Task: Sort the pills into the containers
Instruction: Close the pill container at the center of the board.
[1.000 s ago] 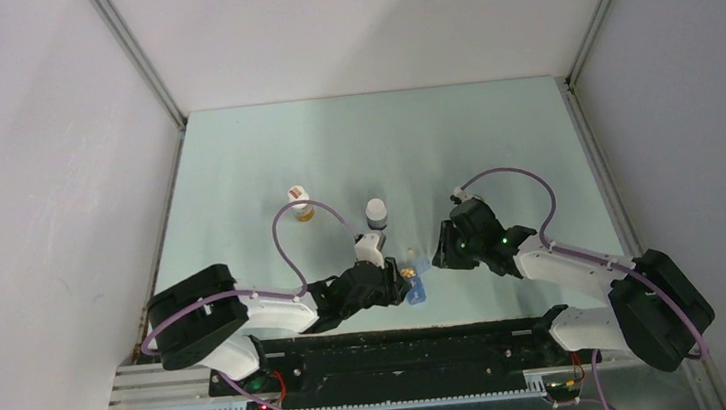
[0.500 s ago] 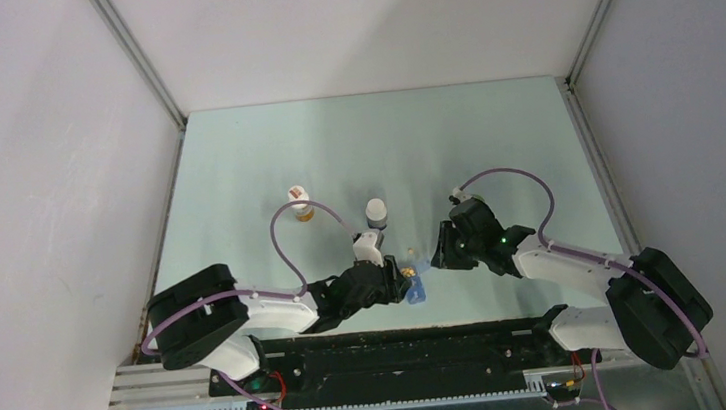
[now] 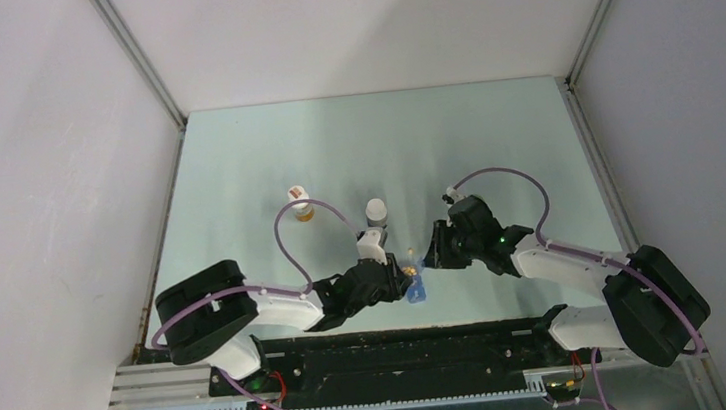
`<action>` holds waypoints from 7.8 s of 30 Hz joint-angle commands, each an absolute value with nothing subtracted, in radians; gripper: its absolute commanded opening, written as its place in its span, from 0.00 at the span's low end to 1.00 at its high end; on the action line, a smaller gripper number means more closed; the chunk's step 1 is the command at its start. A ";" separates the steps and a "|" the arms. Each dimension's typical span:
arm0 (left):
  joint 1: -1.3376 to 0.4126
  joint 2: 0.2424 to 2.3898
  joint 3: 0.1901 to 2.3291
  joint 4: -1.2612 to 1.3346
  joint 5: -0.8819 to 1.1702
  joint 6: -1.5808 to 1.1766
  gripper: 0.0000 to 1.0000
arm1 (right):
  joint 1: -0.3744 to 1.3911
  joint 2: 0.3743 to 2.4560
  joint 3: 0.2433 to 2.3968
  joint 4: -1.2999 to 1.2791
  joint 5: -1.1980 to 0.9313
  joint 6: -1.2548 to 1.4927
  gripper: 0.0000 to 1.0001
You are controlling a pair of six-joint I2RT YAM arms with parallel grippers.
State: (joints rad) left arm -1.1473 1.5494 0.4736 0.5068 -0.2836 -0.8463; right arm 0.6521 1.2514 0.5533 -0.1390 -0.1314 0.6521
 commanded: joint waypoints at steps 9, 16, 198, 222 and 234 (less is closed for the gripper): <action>-1.151 1.574 0.500 0.499 -0.301 -0.813 0.32 | 0.649 1.316 0.549 -0.026 -0.267 0.626 0.41; -1.151 1.545 0.463 0.540 -0.304 -0.813 0.36 | 0.652 1.365 0.549 -0.018 -0.238 0.643 0.41; -1.015 1.279 0.246 0.554 -0.399 -0.911 0.50 | 0.913 1.400 0.721 -0.047 0.161 0.379 0.73; -1.027 1.477 0.327 0.686 -0.195 -0.832 0.56 | 0.894 1.420 0.721 0.028 0.038 0.297 0.52; -1.051 1.543 0.393 0.516 -0.251 -0.827 0.50 | 0.875 1.392 0.698 0.019 0.071 0.360 0.51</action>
